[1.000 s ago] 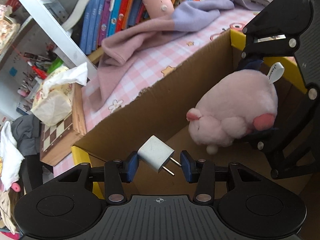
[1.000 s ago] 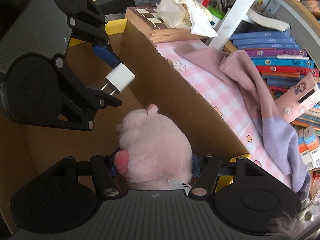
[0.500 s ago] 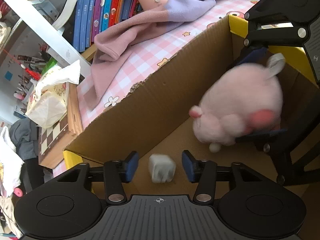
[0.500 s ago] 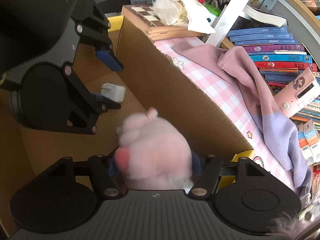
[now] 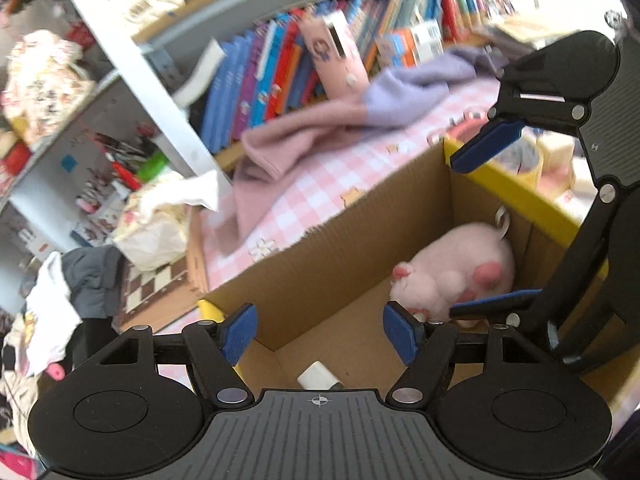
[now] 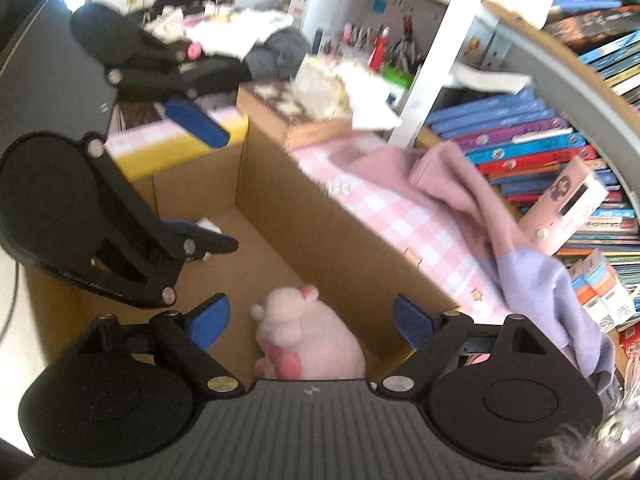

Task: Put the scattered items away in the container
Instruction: 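Raise both open grippers up out of the yellow box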

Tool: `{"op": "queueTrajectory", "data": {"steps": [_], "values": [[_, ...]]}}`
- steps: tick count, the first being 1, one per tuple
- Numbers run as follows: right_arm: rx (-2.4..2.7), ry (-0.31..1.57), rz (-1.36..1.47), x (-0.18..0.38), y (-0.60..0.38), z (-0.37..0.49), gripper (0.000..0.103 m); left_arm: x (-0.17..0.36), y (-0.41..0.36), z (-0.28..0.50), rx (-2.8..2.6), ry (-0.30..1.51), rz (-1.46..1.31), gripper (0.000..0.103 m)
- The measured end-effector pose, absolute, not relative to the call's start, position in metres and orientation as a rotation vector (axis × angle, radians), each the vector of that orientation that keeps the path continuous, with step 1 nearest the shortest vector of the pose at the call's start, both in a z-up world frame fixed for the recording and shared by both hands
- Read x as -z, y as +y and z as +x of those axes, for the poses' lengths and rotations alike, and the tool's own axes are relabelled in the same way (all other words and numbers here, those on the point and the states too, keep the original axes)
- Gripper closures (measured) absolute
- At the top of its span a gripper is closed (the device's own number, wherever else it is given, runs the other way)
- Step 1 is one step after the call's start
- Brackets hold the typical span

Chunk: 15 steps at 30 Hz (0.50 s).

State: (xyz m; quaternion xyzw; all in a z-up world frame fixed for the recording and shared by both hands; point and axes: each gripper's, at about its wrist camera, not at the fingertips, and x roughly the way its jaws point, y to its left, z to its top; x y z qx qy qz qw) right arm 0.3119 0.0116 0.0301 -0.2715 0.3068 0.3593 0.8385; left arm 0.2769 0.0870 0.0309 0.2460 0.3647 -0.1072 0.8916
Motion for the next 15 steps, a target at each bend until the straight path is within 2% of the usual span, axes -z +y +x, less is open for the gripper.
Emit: {"op": "queueTrajectory", "data": {"steps": [10, 15], "values": [[-0.726, 0.514, -0.498, -0.072, -0.012, 0.262, 0.014, -0.075, 0.090, 0.220, 0.149, 0.624, 0.400, 0.028], [-0.689, 0.454, -0.453, -0.082, -0.027, 0.230, 0.014, -0.084, 0.091, 0.186, 0.105, 0.582, 0.317, 0.021]]}}
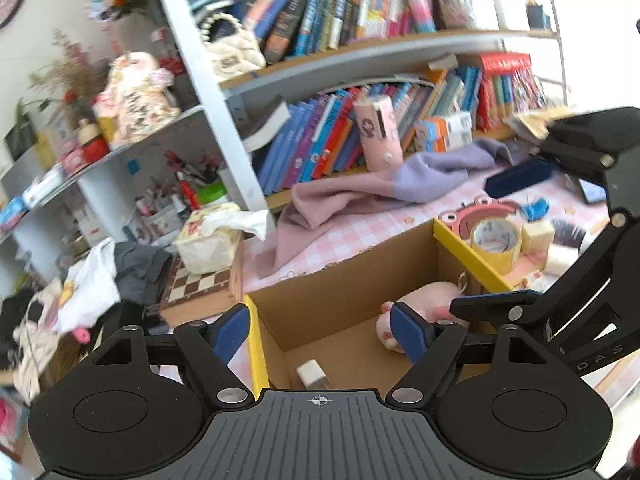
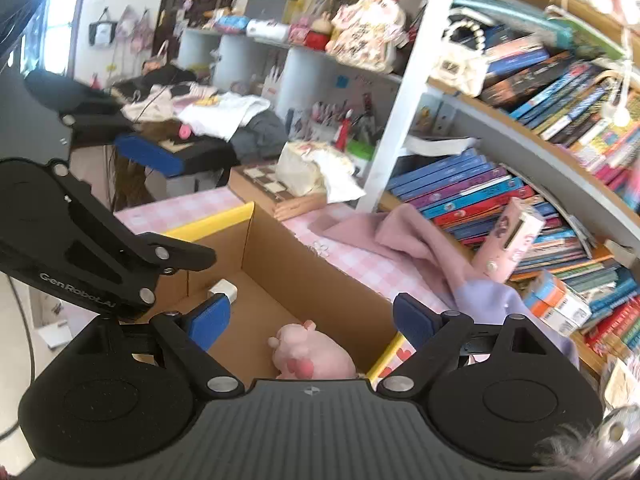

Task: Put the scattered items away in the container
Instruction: 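Raise both open grippers up out of the yellow box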

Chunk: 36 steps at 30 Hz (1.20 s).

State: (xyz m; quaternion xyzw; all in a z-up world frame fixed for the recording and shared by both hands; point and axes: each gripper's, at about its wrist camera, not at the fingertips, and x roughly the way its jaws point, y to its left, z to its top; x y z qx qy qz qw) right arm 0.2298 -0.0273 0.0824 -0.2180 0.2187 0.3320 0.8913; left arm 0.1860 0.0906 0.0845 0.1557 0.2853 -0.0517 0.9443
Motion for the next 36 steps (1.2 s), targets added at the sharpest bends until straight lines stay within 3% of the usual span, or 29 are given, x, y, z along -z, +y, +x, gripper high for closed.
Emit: {"op": "queueTrajectory", "data": {"steps": [20, 36], "values": [[-0.528, 0.427, -0.339, -0.077, -0.087, 0.095, 0.014, -0.072, 0.081, 0.046, -0.008, 0.549, 0.121, 0.019], [-0.469, 0.573, -0.240, -0.034, -0.098, 0.023, 0.014, -0.031, 0.073, -0.018, -0.020, 0.655, 0.056, 0.018]]}}
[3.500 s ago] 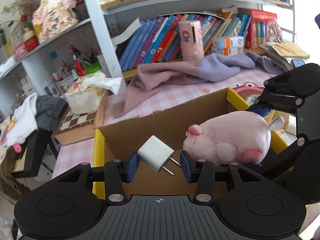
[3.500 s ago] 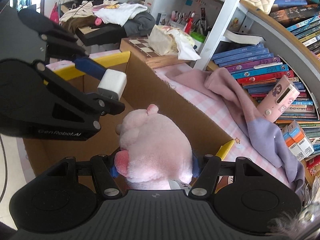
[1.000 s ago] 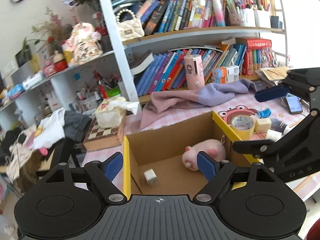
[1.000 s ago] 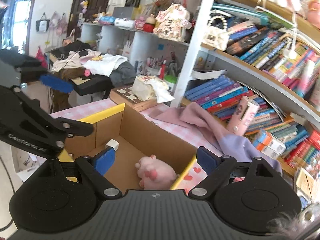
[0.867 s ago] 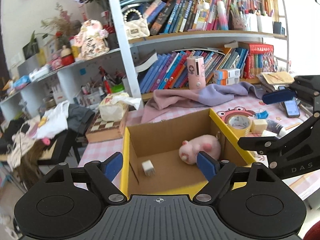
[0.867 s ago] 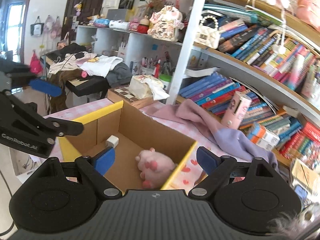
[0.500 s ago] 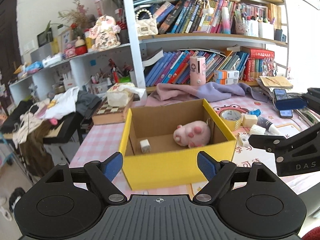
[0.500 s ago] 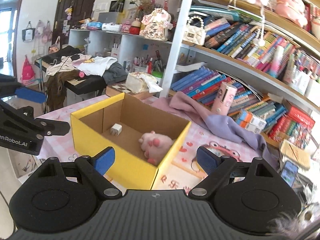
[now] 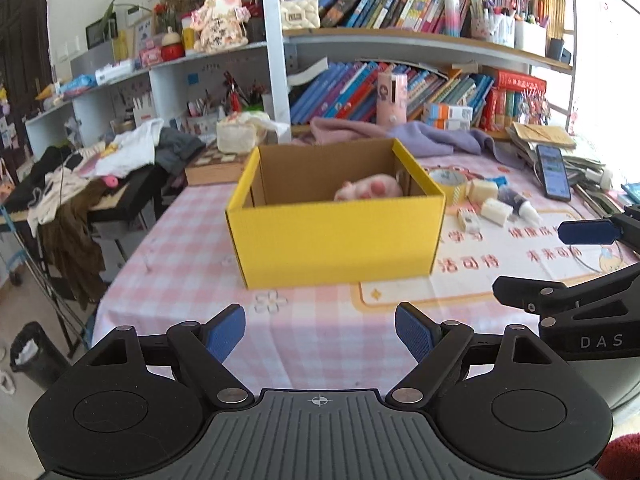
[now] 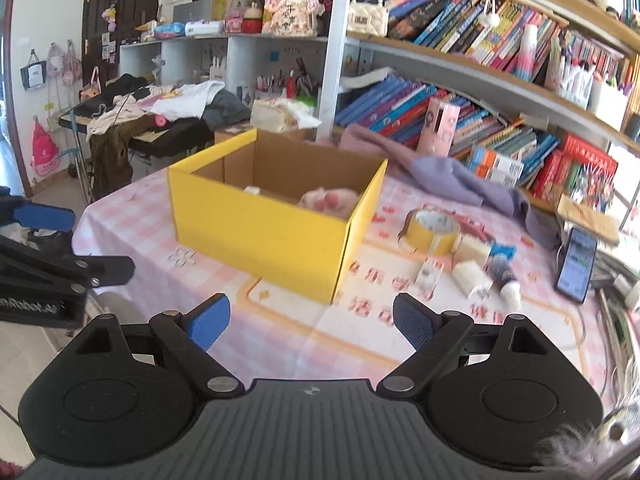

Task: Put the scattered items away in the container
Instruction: 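Raise both open grippers up out of the yellow box, then move both tools back toward the remaining items on the tablecloth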

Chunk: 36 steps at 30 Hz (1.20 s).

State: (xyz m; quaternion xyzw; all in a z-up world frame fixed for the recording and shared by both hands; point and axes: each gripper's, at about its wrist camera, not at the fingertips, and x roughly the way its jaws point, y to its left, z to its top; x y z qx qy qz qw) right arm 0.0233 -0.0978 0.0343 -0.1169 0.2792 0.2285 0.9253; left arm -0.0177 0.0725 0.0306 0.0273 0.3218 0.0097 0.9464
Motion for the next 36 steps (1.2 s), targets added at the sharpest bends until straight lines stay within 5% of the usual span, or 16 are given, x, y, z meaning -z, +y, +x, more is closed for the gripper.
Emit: {"op": "queueTrajectory", "data": {"steps": [36], "values": [[-0.352, 0.707, -0.269, -0.008, -0.123, 0.009, 0.011, 0.007, 0.034, -0.009, 0.033, 0.818, 0.043, 0.013]]}}
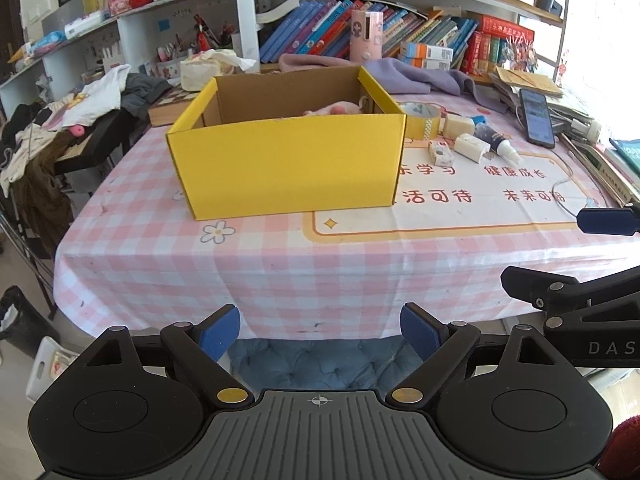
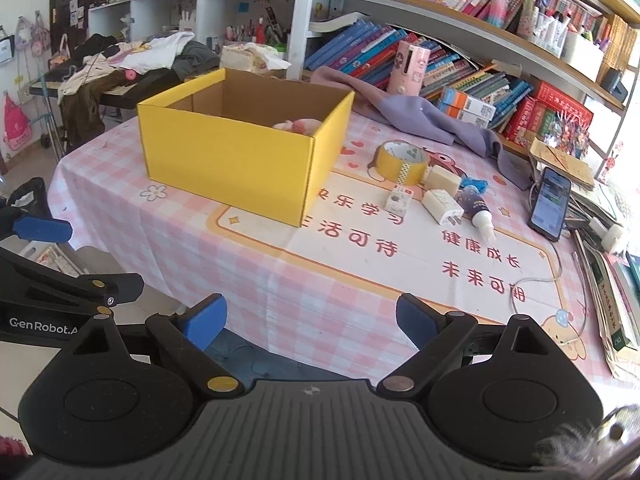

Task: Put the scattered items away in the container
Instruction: 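Move both tools back toward the remaining items on the tablecloth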

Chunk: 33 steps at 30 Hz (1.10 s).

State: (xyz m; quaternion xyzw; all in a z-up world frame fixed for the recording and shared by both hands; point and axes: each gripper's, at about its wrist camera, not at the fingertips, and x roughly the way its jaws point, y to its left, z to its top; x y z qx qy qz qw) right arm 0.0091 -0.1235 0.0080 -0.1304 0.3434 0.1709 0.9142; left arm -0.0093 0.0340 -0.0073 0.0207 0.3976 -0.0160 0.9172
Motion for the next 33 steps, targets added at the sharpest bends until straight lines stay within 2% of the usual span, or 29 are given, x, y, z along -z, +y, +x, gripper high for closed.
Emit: {"op": "queueTrajectory", "data": {"steps": [27, 33], "values": [[-0.091, 0.744, -0.184, -0.003, -0.218, 0.031, 0.015, 0.012, -0.065, 0.049, 0.330, 0.805, 0.140, 0.013], [-0.075, 0.741, -0.162, -0.002, -0.235, 0.047, 0.028, 0.009, -0.085, 0.059, 0.382, 0.756, 0.169, 0.014]]}}
